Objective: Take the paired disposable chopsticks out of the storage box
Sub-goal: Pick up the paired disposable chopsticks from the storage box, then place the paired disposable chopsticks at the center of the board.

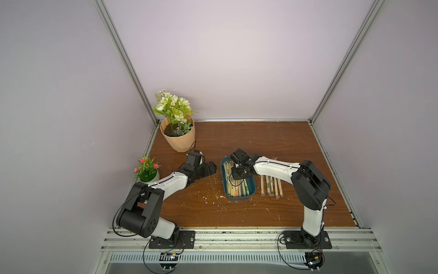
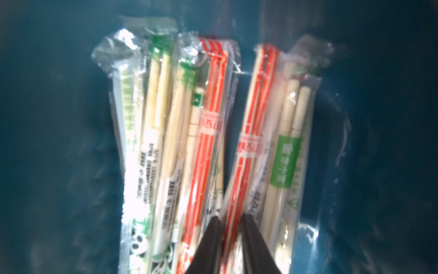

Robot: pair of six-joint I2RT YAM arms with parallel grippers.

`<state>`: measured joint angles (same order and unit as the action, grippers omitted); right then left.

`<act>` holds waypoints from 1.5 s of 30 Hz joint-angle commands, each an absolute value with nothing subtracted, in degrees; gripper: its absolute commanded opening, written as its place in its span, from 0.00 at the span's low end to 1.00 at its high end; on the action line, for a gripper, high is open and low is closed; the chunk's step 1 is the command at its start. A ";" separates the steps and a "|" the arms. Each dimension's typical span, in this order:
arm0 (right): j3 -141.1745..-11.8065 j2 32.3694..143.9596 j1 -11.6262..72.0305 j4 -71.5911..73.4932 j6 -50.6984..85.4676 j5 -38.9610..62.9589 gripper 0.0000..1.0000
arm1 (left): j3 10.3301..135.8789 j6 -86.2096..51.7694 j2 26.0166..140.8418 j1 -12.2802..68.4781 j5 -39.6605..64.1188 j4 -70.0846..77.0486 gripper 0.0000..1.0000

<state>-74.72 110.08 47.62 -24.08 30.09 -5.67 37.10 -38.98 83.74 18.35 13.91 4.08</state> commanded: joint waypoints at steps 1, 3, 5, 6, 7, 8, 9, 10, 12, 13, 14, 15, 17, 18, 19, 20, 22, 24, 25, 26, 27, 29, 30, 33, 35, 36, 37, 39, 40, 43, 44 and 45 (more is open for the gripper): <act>-75.94 111.19 47.86 -25.65 30.41 -5.27 0.15 | 36.55 -38.14 84.02 17.68 14.39 4.26 0.98; -75.98 110.76 47.84 -25.84 30.41 -5.26 0.12 | 36.65 -38.16 84.07 17.71 14.41 4.30 0.98; -76.18 110.02 47.83 -26.01 30.42 -5.25 0.10 | 36.82 -38.14 84.11 17.69 14.47 4.17 0.98; -76.41 109.66 47.89 -26.23 30.36 -5.23 0.09 | 36.94 -38.16 84.09 17.69 14.50 4.22 0.98; -76.75 109.28 47.84 -26.59 30.37 -5.32 0.08 | 37.02 -38.09 84.17 17.67 14.55 4.13 0.98; -77.24 108.80 47.88 -27.01 30.28 -5.45 0.07 | 37.19 -38.10 84.20 17.74 14.50 3.93 0.98; -77.47 108.46 47.83 -27.30 30.26 -5.60 0.07 | 37.31 -37.97 84.24 17.70 14.55 3.87 0.98; -77.84 107.86 47.84 -27.70 30.16 -5.92 0.07 | 37.40 -37.98 84.29 17.67 14.51 3.74 0.98; -78.46 106.79 47.68 -28.40 30.17 -6.45 0.06 | 37.62 -37.91 84.29 17.67 14.51 3.60 0.98; -78.69 106.20 47.60 -28.79 30.17 -6.72 0.06 | 37.84 -37.93 84.28 17.68 14.60 3.59 0.98; -78.82 105.68 47.45 -29.10 30.15 -6.98 0.06 | 37.79 -37.89 84.28 17.67 14.60 3.49 0.98; -78.84 105.17 47.22 -29.33 30.15 -7.11 0.06 | 37.87 -37.91 84.29 17.67 14.59 3.51 0.98; -78.76 104.19 46.74 -29.50 30.15 -7.41 0.06 | 37.88 -37.89 84.27 17.69 14.55 3.50 0.98; -78.74 103.84 46.53 -29.68 30.15 -7.46 0.06 | 37.93 -37.92 84.29 17.67 14.67 3.50 0.98; -78.77 103.38 46.20 -29.83 30.15 -7.64 0.06 | 37.97 -37.89 84.29 17.68 14.68 3.43 0.98; -78.67 102.91 45.88 -29.88 30.15 -7.59 0.06 | 37.99 -37.82 84.27 17.73 14.68 3.43 0.98; -78.32 101.74 45.24 -29.48 30.12 -7.15 0.06 | 37.98 -37.79 84.13 17.67 14.72 3.43 0.98; -77.88 100.40 44.51 -28.85 30.19 -6.16 0.05 | 37.98 -37.84 83.98 17.67 14.77 3.37 0.98; -77.63 99.54 43.95 -28.46 30.21 -5.58 0.05 | 37.97 -37.71 83.94 17.67 14.86 3.42 0.98; -77.37 98.57 43.49 -28.15 30.29 -5.07 0.05 | 37.97 -37.71 83.80 17.67 14.94 3.34 0.98; -77.11 97.78 42.98 -27.89 30.37 -4.70 0.05 | 37.97 -37.71 83.69 17.67 15.07 3.34 0.98; -76.52 96.00 41.92 -27.60 30.52 -4.18 0.05 | 37.97 -37.68 83.43 17.69 15.12 3.20 0.98; -76.31 95.14 41.38 -27.60 30.50 -4.19 0.05 | 37.89 -37.68 83.26 17.67 15.12 3.19 0.98; -75.21 92.58 39.39 -27.88 29.98 -5.09 0.05 | 37.79 -37.75 82.82 17.67 15.03 3.07 0.98; -73.76 90.89 37.55 -27.91 29.64 -5.56 0.05 | 37.71 -37.76 82.45 17.68 15.12 2.97 0.98; -73.00 90.27 36.76 -27.90 29.49 -5.72 0.05 | 37.67 -37.80 82.36 17.72 15.12 2.99 0.98; -72.05 89.57 35.95 -27.87 29.21 -6.38 0.05 | 37.62 -37.79 82.18 17.67 15.12 2.88 0.98; -70.34 88.72 34.73 -27.88 28.67 -7.72 0.05 | 37.55 -37.81 81.93 17.73 15.12 2.81 0.98; -69.50 88.51 34.35 -27.85 28.42 -8.57 0.05 | 37.47 -37.85 81.84 17.67 15.12 2.74 0.98; -66.79 88.06 34.13 -27.16 28.13 -11.00 0.05 | 37.43 -37.92 81.66 17.69 15.23 2.73 0.98; -65.69 88.04 34.14 -26.54 28.21 -11.23 0.05 | 37.36 -37.97 81.57 17.67 15.35 2.59 0.98; -64.73 88.22 34.05 -25.98 28.36 -11.33 0.05 | 37.31 -38.01 81.49 17.67 15.31 2.61 0.98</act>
